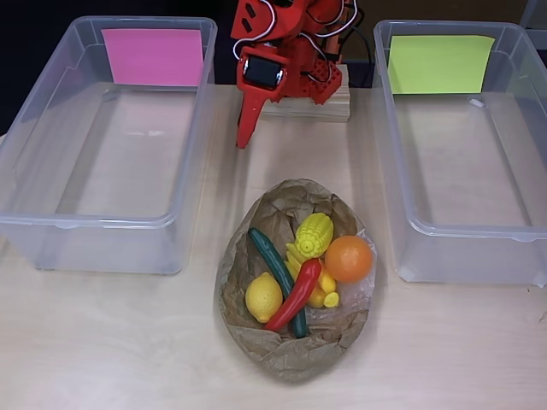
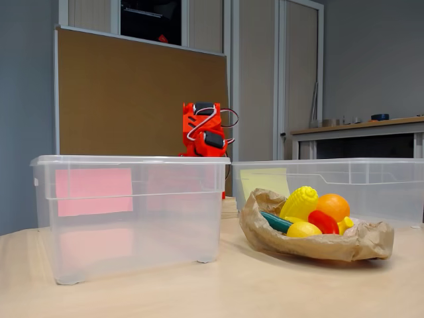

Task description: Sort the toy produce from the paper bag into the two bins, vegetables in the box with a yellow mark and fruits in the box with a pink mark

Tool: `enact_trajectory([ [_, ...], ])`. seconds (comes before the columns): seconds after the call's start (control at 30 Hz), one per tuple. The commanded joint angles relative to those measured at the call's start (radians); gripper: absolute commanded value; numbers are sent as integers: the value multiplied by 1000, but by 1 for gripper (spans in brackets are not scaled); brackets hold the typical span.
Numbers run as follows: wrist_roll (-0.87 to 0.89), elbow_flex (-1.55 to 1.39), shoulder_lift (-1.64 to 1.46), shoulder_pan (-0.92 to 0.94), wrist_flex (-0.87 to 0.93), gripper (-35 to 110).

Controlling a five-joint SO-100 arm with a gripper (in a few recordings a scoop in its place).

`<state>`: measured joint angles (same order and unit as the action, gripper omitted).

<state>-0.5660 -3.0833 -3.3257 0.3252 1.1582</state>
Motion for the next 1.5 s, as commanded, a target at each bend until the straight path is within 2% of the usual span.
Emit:
enact_trajectory([
  [0.0, -72, 124, -9, -127, -37, 0],
  [0.13, -67, 252, 61, -285, -97, 0],
  [0.33, -28, 609, 548, -357, -11, 0],
  [0.43, 272, 704, 741, -348, -34, 0],
  [0.53, 359, 704, 834, -334, -89, 0],
  [0.57, 476, 686, 854, -339, -164, 0],
  [0.6, 667, 676, 879, -350, -219, 0],
  [0.7, 1215, 706, 976, -379, -230, 0],
  [0.93, 1928, 808, 1220, -448, -342, 3],
  [1.03, 2088, 910, 1324, -466, -278, 10],
  [1.17, 2210, 988, 1442, -499, -296, 20],
  [1.47, 2330, 1039, 1683, -569, -367, 32],
])
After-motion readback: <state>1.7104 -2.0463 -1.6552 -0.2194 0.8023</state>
